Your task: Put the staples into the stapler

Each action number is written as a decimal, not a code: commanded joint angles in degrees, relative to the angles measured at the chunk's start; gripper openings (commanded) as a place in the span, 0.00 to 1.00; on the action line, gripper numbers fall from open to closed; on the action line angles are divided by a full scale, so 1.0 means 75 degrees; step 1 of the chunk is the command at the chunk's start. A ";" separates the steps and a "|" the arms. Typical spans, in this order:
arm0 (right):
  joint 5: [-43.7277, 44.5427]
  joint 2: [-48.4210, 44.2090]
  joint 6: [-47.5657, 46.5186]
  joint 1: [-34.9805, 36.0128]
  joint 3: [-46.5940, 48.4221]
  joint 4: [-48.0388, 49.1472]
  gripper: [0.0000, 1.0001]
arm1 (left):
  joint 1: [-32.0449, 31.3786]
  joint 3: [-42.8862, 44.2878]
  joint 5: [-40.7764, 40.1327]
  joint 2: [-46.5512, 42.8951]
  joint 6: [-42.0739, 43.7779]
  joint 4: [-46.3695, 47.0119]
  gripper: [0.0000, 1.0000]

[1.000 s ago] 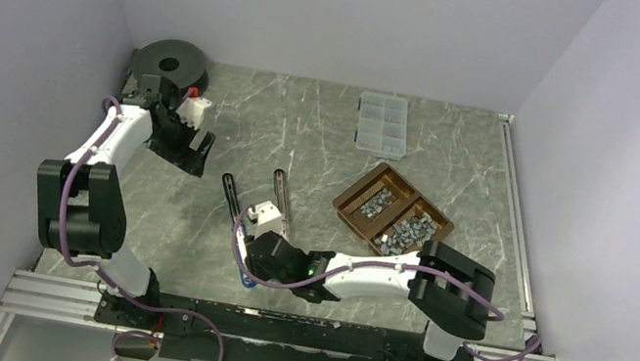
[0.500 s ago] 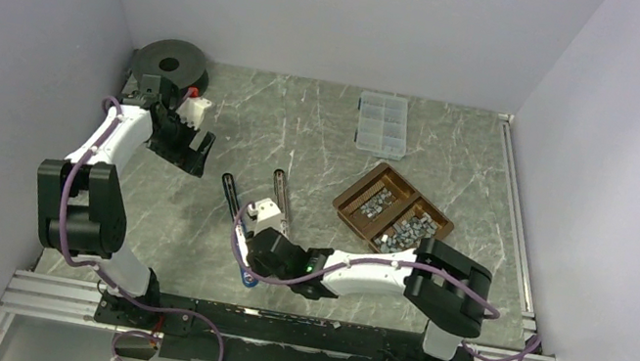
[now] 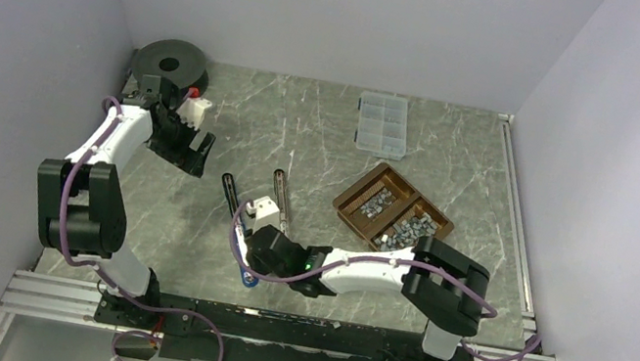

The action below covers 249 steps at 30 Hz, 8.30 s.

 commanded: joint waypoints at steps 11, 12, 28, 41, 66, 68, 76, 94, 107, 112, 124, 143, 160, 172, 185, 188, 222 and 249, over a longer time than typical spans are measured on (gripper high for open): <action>0.0503 -0.1187 -0.0075 0.0174 -0.0066 -0.0360 0.65 | -0.0027 0.0386 0.0208 -0.0459 0.0580 -0.0494 0.99; 0.0519 -0.1153 -0.0062 0.0305 -0.0082 -0.0351 0.68 | -0.0027 0.0394 0.0228 -0.0485 0.0639 -0.0523 0.99; 0.1362 0.0104 0.0152 0.0894 0.0198 -0.0485 0.56 | -0.0027 -0.0021 0.1208 -0.0787 0.1953 -0.0473 0.99; 0.1441 0.0159 -0.0229 0.0918 0.0015 -0.0332 0.23 | -0.0027 -0.0497 0.2607 -0.0598 0.5968 -0.1203 0.99; 0.1301 -0.0084 -0.0082 0.0965 -0.0480 -0.0013 0.08 | -0.0695 -0.1334 0.1624 0.0629 1.0611 0.0458 0.96; 0.1339 -0.0110 -0.0062 0.0965 -0.0509 -0.0023 0.08 | -0.0879 -0.1219 0.1649 0.0584 1.0293 0.0578 0.97; 0.1405 -0.0188 0.0003 0.0955 -0.0695 0.0067 0.07 | -0.0891 -0.0735 0.1722 0.0317 1.0124 -0.0323 0.97; 0.1749 -0.0081 0.0109 0.0953 -0.0815 0.0488 0.04 | -0.1546 -0.0673 0.0152 0.1451 1.0878 -0.0010 0.73; 0.2073 0.0325 -0.0031 0.0788 -0.0759 0.1386 0.00 | -0.2449 -0.0313 0.0524 0.0143 1.0330 -0.1632 0.27; 0.2101 0.0624 -0.0067 0.0611 -0.0566 0.1841 0.00 | -0.2951 -0.0109 0.0734 -0.0494 1.0001 -0.2297 0.27; 0.2397 0.1706 -0.0469 0.0326 0.0263 0.2669 0.00 | -0.3875 -0.0314 0.0860 -0.1117 0.9021 -0.2909 0.27; 0.2732 0.1997 -0.0358 0.0282 0.0582 0.2772 0.06 | -0.4187 0.0401 0.1762 -0.1672 0.7137 -0.3322 0.42; 0.2668 0.0924 -0.0551 0.0500 0.0184 0.2599 0.53 | -0.3881 0.0579 0.0871 -0.2485 0.6251 -0.3196 0.59; 0.2754 -0.1456 0.0220 0.0610 -0.0432 0.0970 0.73 | -0.3097 0.0529 0.0826 -0.2142 0.6385 -0.2750 0.59; 0.3585 -0.1398 0.2662 0.0948 -0.0816 -0.2134 0.83 | -0.3038 0.0920 0.1811 -0.0714 0.8117 -0.1639 0.85; 0.3632 -0.1246 0.2719 0.0978 -0.0833 -0.2110 0.81 | -0.3038 0.1071 0.1849 -0.0315 0.8395 -0.1472 0.88; 0.3510 -0.0942 0.2350 0.1031 -0.1638 -0.1300 0.24 | -0.3832 0.2773 0.1151 0.3564 1.0927 -0.1210 0.90; 0.3343 -0.0068 0.1326 0.0391 -0.1761 0.0604 0.17 | -0.4408 0.2820 0.1475 0.2188 1.0359 -0.2391 0.31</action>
